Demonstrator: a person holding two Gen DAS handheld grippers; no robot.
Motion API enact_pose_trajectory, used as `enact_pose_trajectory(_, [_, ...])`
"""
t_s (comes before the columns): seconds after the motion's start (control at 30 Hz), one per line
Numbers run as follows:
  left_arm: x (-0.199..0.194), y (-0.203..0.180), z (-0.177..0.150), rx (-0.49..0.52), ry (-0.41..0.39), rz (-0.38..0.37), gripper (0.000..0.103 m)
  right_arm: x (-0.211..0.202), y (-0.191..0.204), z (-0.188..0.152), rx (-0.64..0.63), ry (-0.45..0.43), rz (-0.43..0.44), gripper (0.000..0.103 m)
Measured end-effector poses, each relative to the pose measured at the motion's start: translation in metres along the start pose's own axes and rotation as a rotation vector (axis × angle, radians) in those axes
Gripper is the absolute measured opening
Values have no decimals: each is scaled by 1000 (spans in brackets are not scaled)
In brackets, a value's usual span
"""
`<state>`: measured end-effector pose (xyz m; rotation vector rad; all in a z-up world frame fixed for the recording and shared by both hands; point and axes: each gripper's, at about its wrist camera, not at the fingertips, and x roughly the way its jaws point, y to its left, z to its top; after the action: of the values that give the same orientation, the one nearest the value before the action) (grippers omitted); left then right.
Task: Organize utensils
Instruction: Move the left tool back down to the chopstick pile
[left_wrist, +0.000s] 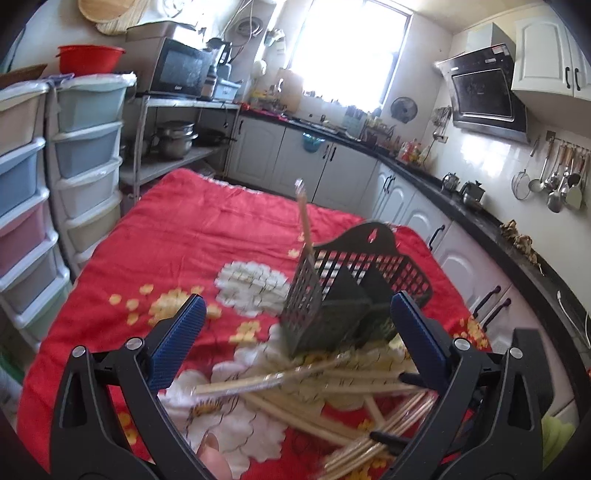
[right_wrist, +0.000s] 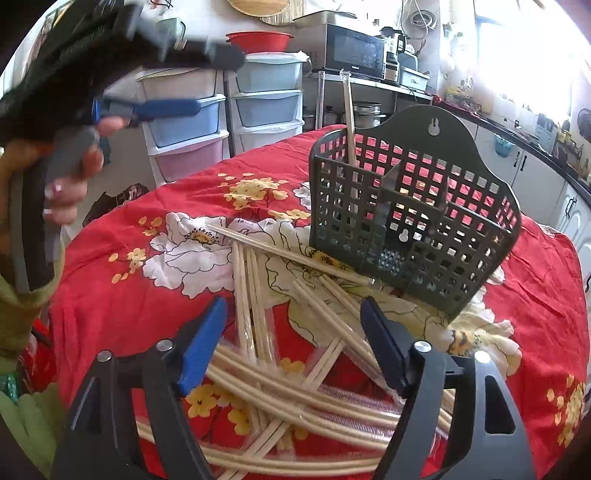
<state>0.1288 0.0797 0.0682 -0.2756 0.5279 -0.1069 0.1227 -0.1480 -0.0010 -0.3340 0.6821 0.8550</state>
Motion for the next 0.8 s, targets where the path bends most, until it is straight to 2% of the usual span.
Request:
enact_pose_trajectory(0.13, [-2,8,-14,-15,25,16,92,-7,2,-6,10,1,-2,79])
enact_pose_trajectory(0.5, [-1,12,-48,-19,89,29,92,-33,-2,-27,96,-15,-46,90])
enact_pose_trajectory(0.8, [3,6,-67,-1,134,26,92,-57,-26,-46,221,-46,-124,91])
